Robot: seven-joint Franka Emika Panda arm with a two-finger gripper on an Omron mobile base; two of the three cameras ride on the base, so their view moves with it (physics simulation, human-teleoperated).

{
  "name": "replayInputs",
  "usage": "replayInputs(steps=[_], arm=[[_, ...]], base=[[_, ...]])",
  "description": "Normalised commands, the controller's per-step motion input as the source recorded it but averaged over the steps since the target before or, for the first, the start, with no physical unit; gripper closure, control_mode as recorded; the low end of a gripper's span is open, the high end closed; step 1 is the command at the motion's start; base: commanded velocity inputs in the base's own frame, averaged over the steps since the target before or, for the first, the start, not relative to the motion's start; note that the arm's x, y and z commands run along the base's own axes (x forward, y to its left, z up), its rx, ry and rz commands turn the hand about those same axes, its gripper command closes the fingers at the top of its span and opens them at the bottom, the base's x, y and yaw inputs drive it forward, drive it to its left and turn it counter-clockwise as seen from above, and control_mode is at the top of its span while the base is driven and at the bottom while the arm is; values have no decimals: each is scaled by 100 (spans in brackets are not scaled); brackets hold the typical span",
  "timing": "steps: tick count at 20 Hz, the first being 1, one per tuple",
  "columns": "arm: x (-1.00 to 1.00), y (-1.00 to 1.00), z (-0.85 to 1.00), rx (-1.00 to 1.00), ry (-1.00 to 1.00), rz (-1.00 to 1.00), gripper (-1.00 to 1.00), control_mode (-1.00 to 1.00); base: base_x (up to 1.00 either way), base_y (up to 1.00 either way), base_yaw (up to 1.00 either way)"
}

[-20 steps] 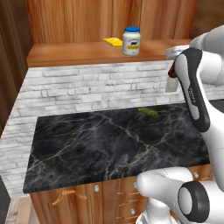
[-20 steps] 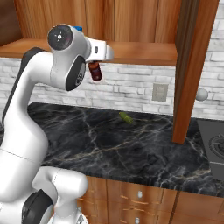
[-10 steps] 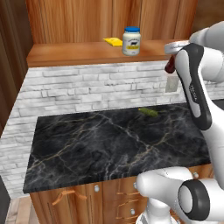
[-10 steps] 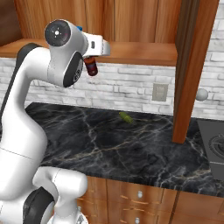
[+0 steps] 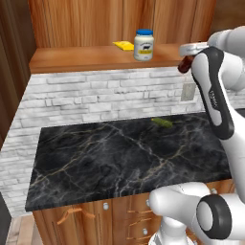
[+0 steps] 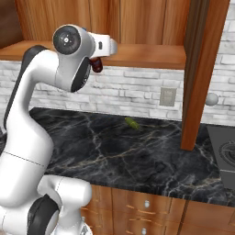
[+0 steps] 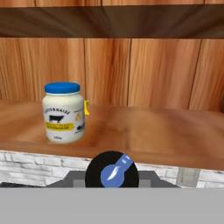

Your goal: Pick the condiment bottle and mayonnaise from the counter and place them in the cabinet.

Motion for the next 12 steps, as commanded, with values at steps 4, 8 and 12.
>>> replayInputs(steps=[4,8,12], arm=[[25,0,17,0,0,1,100,-100],[24,0,26,0,0,1,100,-100],[28,2,6,0,0,1,100,-100]], base=[[0,0,0],[0,0,0],[0,0,0]])
